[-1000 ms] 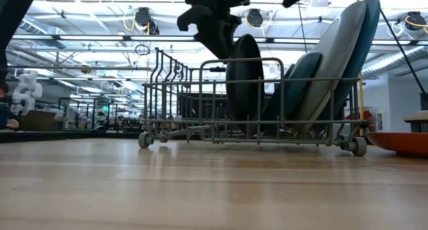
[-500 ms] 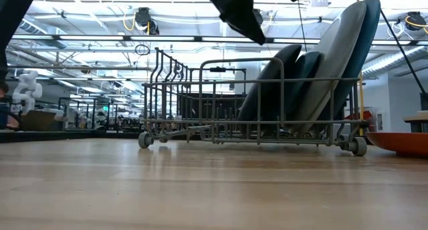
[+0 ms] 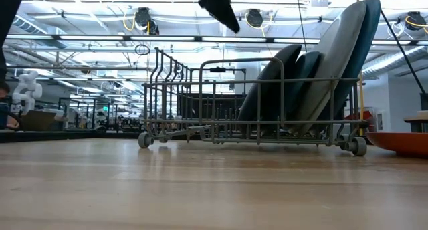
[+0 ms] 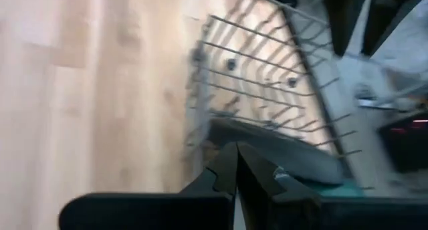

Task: Sort dishes
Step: Put the orange plate into the dish rack

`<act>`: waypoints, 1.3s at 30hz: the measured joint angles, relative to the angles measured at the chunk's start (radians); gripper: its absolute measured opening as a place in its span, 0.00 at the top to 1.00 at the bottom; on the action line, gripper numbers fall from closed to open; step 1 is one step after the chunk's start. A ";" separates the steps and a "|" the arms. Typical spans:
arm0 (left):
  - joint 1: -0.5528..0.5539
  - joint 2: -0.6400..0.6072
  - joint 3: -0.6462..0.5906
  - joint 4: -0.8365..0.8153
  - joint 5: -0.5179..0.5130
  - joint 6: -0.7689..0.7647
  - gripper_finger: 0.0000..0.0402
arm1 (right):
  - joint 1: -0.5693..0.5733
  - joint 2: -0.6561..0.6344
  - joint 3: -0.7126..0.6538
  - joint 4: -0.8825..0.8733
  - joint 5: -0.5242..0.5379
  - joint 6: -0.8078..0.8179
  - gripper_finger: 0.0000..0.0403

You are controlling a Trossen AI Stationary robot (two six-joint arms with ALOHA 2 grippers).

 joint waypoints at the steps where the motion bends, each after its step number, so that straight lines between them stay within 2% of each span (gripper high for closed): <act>1: -0.001 -0.014 0.000 -0.010 0.023 -0.004 0.62 | 0.018 -0.013 0.000 0.002 -0.015 0.022 1.00; 6: -0.010 -0.096 -0.018 -0.049 0.076 -0.034 0.62 | 0.131 -0.062 0.000 0.001 -0.040 0.176 1.00; 10: -0.024 -0.175 -0.111 -0.040 0.074 -0.066 0.62 | 0.211 -0.046 0.000 -0.029 -0.072 0.321 1.00; 14: -0.036 -0.304 -0.284 0.048 0.054 -0.121 0.62 | 0.256 -0.002 0.000 -0.126 -0.197 0.561 1.00; 17: -0.044 -0.408 -0.462 0.165 0.043 -0.162 0.62 | 0.276 0.037 0.000 -0.204 -0.303 0.729 1.00; 21: -0.059 -0.514 -0.688 0.332 0.002 -0.250 0.62 | 0.297 0.074 -0.001 -0.251 -0.423 0.879 1.00; 28: -0.089 -0.552 -0.941 0.573 -0.026 -0.390 0.62 | 0.303 0.176 -0.001 -0.351 -0.547 1.111 0.99; 32: -0.104 -0.546 -1.005 0.716 -0.023 -0.399 0.62 | 0.287 0.249 -0.002 -0.350 -0.621 1.134 0.90; 39: -0.107 -0.524 -1.008 0.749 0.005 -0.459 0.62 | 0.274 0.321 -0.002 -0.346 -0.635 1.100 0.58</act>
